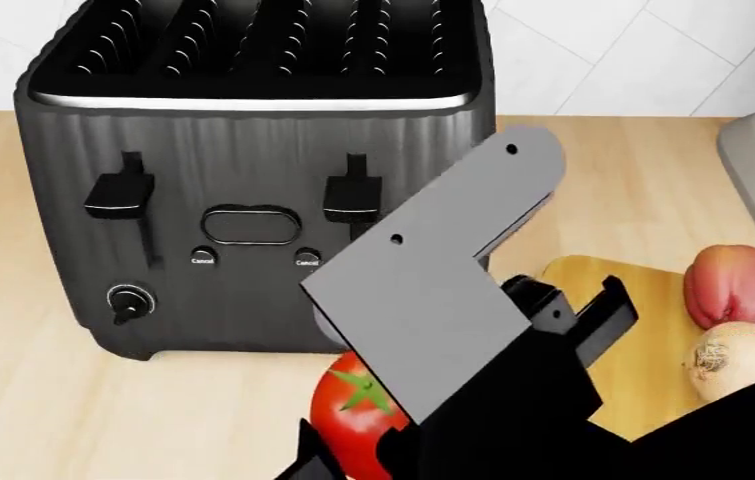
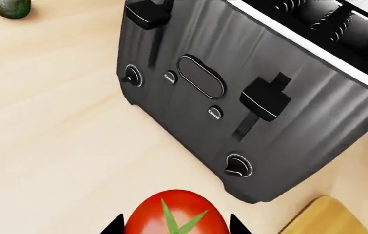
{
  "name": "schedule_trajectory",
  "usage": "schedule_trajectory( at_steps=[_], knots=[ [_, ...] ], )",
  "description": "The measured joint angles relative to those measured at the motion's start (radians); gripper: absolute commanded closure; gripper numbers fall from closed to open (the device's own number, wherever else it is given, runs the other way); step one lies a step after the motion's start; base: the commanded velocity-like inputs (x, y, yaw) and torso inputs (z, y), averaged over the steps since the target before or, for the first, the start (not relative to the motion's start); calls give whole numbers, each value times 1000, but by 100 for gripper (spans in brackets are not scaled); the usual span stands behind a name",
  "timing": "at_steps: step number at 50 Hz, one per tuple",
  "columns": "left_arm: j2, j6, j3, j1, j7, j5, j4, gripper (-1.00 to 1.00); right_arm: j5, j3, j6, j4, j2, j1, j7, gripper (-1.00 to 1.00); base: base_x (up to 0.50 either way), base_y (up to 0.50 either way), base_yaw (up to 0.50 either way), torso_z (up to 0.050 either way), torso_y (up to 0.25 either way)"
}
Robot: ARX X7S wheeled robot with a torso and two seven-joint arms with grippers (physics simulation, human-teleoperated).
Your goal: Place the avocado, onion, tomato and bell pepper on the cutting board.
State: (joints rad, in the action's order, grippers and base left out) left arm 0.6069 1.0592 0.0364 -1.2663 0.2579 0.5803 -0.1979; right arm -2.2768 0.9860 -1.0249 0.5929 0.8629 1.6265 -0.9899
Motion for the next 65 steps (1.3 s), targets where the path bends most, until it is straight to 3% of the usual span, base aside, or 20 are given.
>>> schedule_trajectory(
  at_steps=[31,46,65],
  knots=[
    [-4,-5,-7,-4,2,5,4,-100,-72,-63,37,118,368,-30,-44,100,0,0,0,0,0],
    [-5,-7,-10,-3,3,8,5,-100,-19,-70,59,128,593,-80,29,100,0,0,0,0,0],
    [-5,-10,-14,-4,5,9,6,-100,125,-18,177,92,691,-172,132,100,0,0,0,0,0]
  ],
)
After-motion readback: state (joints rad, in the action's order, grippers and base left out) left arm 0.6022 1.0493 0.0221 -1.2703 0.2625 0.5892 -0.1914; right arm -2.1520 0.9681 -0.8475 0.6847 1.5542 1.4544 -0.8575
